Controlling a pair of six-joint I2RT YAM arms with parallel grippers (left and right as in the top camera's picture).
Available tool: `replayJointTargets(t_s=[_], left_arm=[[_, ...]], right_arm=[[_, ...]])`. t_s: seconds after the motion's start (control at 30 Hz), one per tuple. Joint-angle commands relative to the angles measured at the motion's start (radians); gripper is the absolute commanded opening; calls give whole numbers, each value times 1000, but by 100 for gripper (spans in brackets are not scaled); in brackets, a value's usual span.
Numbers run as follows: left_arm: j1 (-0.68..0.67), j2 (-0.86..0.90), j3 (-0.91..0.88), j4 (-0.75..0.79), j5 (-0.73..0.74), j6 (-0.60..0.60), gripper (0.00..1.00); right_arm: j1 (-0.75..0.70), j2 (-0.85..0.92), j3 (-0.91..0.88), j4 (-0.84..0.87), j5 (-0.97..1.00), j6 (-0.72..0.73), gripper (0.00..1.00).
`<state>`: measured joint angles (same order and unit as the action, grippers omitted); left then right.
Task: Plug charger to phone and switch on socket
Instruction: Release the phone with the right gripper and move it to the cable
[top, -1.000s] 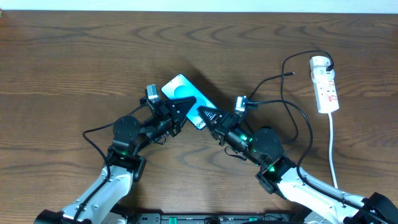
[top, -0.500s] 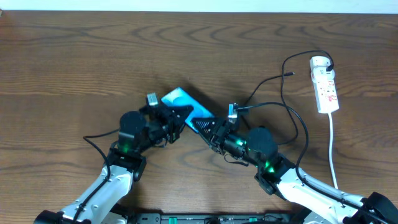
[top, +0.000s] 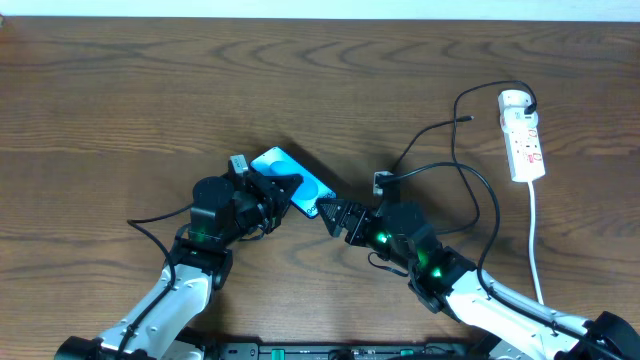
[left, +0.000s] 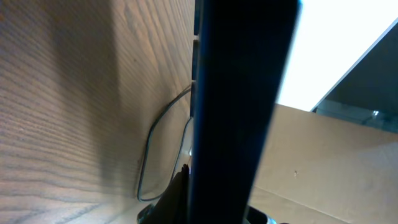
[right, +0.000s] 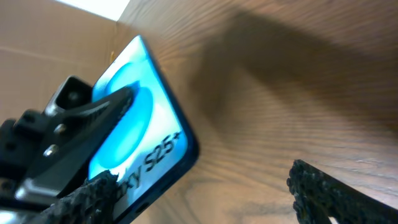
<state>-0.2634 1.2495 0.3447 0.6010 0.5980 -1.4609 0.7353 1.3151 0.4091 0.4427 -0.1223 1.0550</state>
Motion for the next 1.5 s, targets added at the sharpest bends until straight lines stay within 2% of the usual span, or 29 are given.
replayJointTargets(t_s=[0.0,0.17,0.27,0.33,0.47,0.5,0.53,0.63,0.67,0.7,0.83,1.03,1.1,1.2,1.47], left_arm=[[4,-15,24,28,23,6,8],[4,-15,24,28,32,6,8],[4,-15,24,28,68,6,7],[4,-15,24,28,98,6,8],[4,-15,24,28,121,24,8],[4,-15,24,28,120,37,8],[4,-15,24,28,116,37,8],[4,-15,24,28,103,37,8],[4,-15,24,28,99,37,7],[4,-15,24,28,97,37,8],[4,-15,24,28,97,37,8],[4,-15,24,28,93,36,7],[4,-15,24,28,82,36,8],[4,-15,24,28,80,36,8],[4,-15,24,28,72,36,8]], right_arm=[[3,13,-13,-63,87,-47,99],[3,13,-13,-113,187,-48,99],[1,12,-12,-71,227,-156,89],[-18,-3,6,-73,216,-235,86],[-77,-57,141,-315,189,-249,88],[-97,-67,219,-448,186,-249,88],[-129,-66,382,-691,204,-250,88],[-172,-65,573,-933,230,-316,89],[-181,-65,610,-966,229,-339,91],[-193,-66,663,-1003,229,-368,99],[-195,-68,709,-1000,230,-376,99],[-195,-38,707,-949,387,-361,99],[-202,-14,709,-941,409,-356,96],[-270,92,763,-993,340,-310,95],[-411,460,1178,-1289,288,-293,83]])
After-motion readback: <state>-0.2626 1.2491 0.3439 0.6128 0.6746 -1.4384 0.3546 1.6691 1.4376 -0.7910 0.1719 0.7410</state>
